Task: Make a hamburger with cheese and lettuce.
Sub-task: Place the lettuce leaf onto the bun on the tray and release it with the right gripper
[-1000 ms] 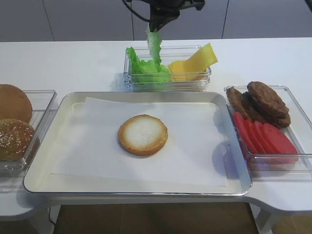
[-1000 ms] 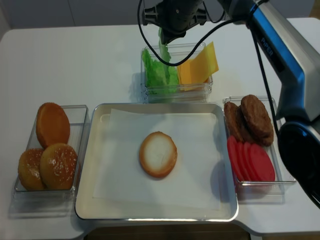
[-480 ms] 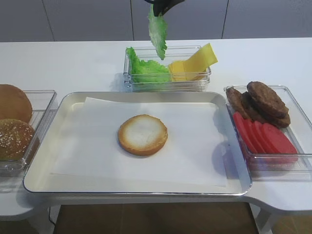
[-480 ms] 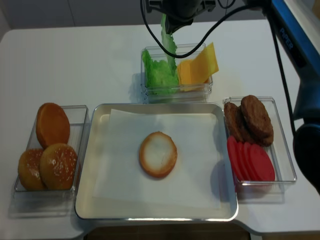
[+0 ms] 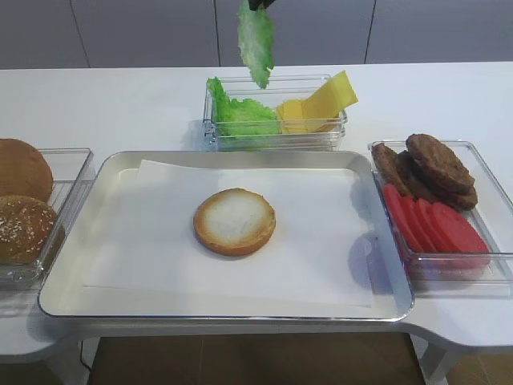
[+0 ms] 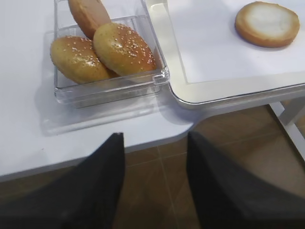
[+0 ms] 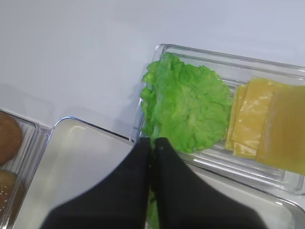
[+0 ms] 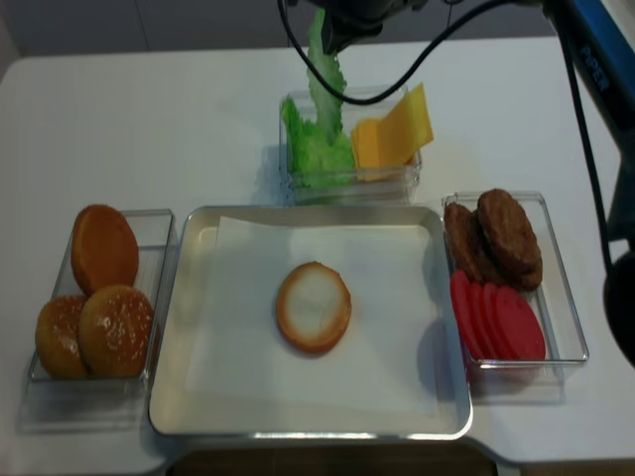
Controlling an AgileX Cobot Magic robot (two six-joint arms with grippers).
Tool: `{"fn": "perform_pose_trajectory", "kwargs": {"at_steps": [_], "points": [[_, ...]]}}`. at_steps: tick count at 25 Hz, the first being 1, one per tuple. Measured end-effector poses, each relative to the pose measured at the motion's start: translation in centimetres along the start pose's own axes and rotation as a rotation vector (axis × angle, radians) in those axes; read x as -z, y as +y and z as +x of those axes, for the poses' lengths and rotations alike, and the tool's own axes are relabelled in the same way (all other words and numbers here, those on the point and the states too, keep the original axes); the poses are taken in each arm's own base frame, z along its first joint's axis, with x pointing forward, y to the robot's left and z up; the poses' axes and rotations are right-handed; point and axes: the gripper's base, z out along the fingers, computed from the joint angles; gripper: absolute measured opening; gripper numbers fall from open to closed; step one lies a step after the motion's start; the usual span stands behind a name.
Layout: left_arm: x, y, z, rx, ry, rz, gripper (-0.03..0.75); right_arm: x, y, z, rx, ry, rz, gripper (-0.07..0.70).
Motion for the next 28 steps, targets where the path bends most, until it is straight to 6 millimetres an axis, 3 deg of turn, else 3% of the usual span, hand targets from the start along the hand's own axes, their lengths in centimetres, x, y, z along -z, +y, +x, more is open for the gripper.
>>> {"fn": "perform_pose_trajectory", "kwargs": {"at_steps": [6, 13, 22, 28], "points": [[0.0, 0.0, 0.0, 0.0, 0.0, 0.0, 0.324, 2.6, 0.2, 0.8, 0.001, -0.008, -0.002, 0.029], [0.0, 0.0, 0.0, 0.0, 0.0, 0.0, 0.324, 4.1, 1.1, 3.7, 0.039, 0.055, 0.023, 0.029], [0.0, 0.0, 0.0, 0.0, 0.0, 0.0, 0.324, 2.2, 2.1, 8.3, 0.091, 0.217, 0.06, 0.029], [0.0, 0.0, 0.0, 0.0, 0.0, 0.0, 0.324, 0.8, 1.7, 9.6, 0.072, 0.274, 0.081, 0.029]]}}
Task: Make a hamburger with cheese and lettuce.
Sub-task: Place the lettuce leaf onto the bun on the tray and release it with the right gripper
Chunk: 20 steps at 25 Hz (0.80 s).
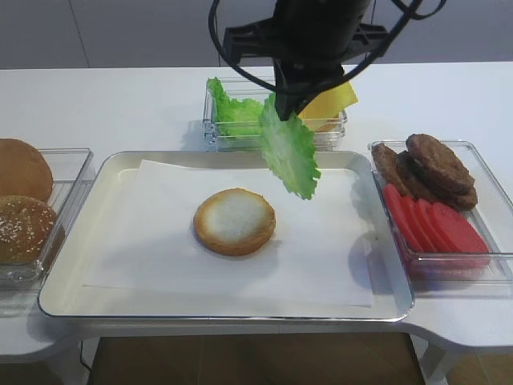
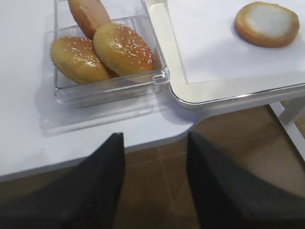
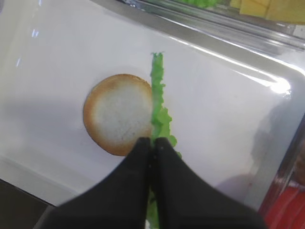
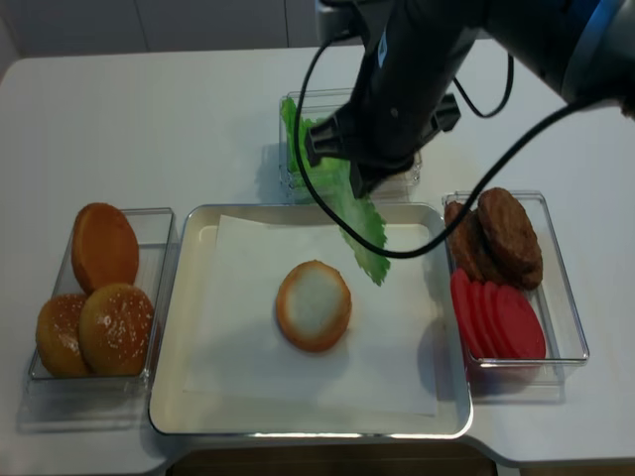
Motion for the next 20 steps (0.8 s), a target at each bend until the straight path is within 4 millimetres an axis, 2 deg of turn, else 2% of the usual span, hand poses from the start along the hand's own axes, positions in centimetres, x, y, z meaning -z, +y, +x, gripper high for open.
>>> {"fn": "perform_pose_trajectory", "kwargs": {"at_steps": [8, 20], "points": [[0.0, 0.0, 0.0, 0.0, 0.0, 0.0, 0.324, -2.0, 0.0, 0.2, -0.032, 0.04, -0.011, 0.029], [0.0, 0.0, 0.0, 0.0, 0.0, 0.0, 0.324, -5.1, 2.2, 0.2, 0.007, 0.083, -0.022, 0.028]]}}
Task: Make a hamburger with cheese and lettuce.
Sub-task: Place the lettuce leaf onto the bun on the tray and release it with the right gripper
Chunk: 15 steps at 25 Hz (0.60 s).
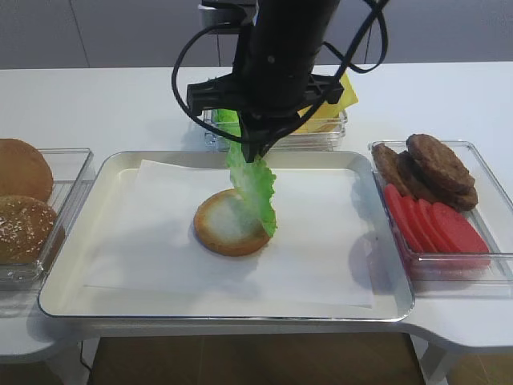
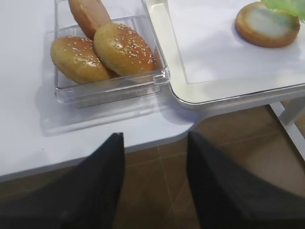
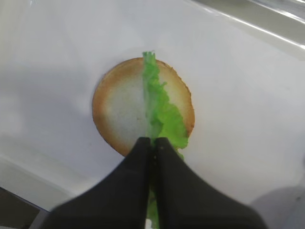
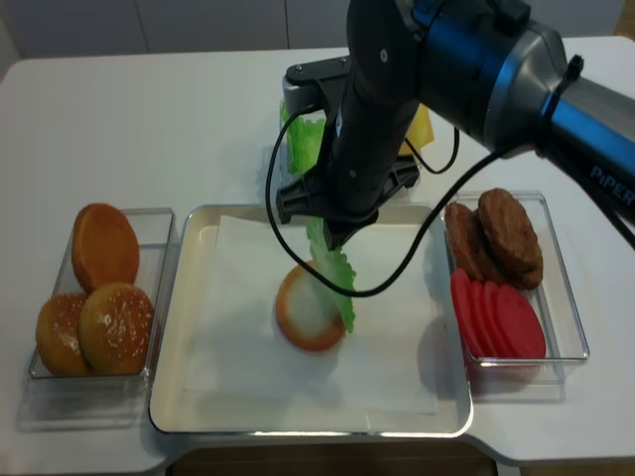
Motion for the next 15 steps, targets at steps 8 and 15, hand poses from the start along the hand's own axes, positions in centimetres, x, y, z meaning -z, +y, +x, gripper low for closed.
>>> {"fn": "perform_pose_trajectory", "kwargs": {"at_steps": [8, 15], "points": [[0.0, 0.0, 0.0, 0.0, 0.0, 0.0, 0.324, -0.17, 0.42, -0.27, 0.001, -0.036, -0.016, 0.028], [0.0, 0.0, 0.0, 0.0, 0.0, 0.0, 0.324, -0.56, 0.45, -0.47, -0.019, -0.043, -0.019, 0.028]]}}
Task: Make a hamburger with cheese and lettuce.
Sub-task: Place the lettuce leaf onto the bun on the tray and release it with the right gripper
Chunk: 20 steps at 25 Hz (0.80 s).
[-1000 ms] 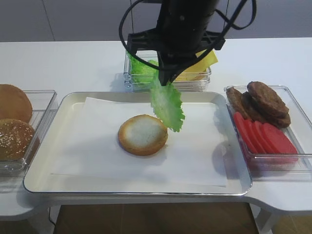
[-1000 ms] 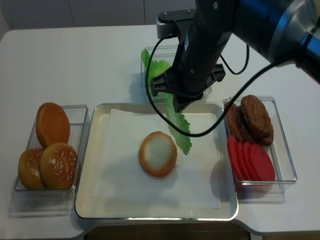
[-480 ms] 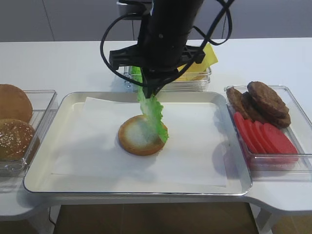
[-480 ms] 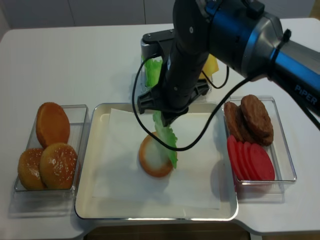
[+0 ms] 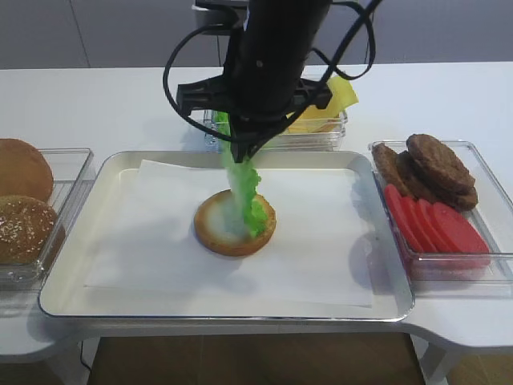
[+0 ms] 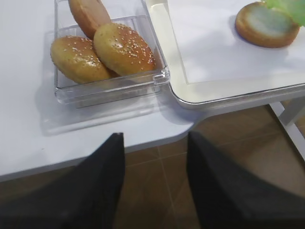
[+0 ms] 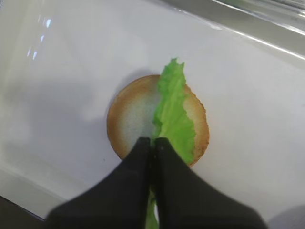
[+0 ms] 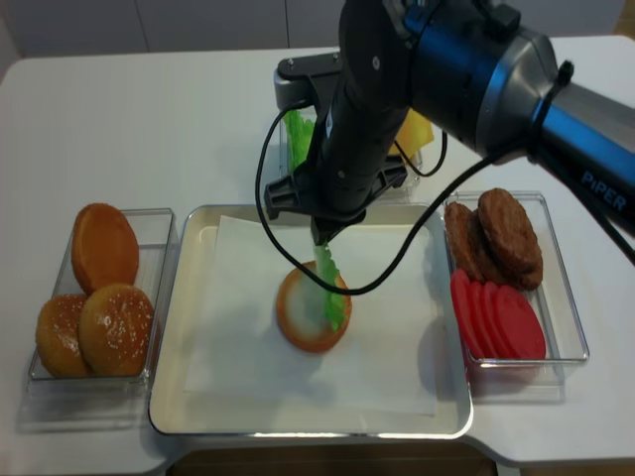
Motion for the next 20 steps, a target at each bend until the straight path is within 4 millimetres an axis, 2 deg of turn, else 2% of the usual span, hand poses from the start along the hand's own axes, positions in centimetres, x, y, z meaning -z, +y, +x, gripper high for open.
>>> {"fn": "perform_pose_trajectory", "kwargs": {"at_steps": [6, 20], "points": [[0.0, 0.0, 0.0, 0.0, 0.0, 0.0, 0.324, -1.4, 0.1, 0.0, -0.019, 0.037, -0.017, 0.028], [0.0, 0.0, 0.0, 0.0, 0.0, 0.0, 0.324, -1.4, 0.2, 0.0, -0.02, 0.035, -0.02, 0.035]]}}
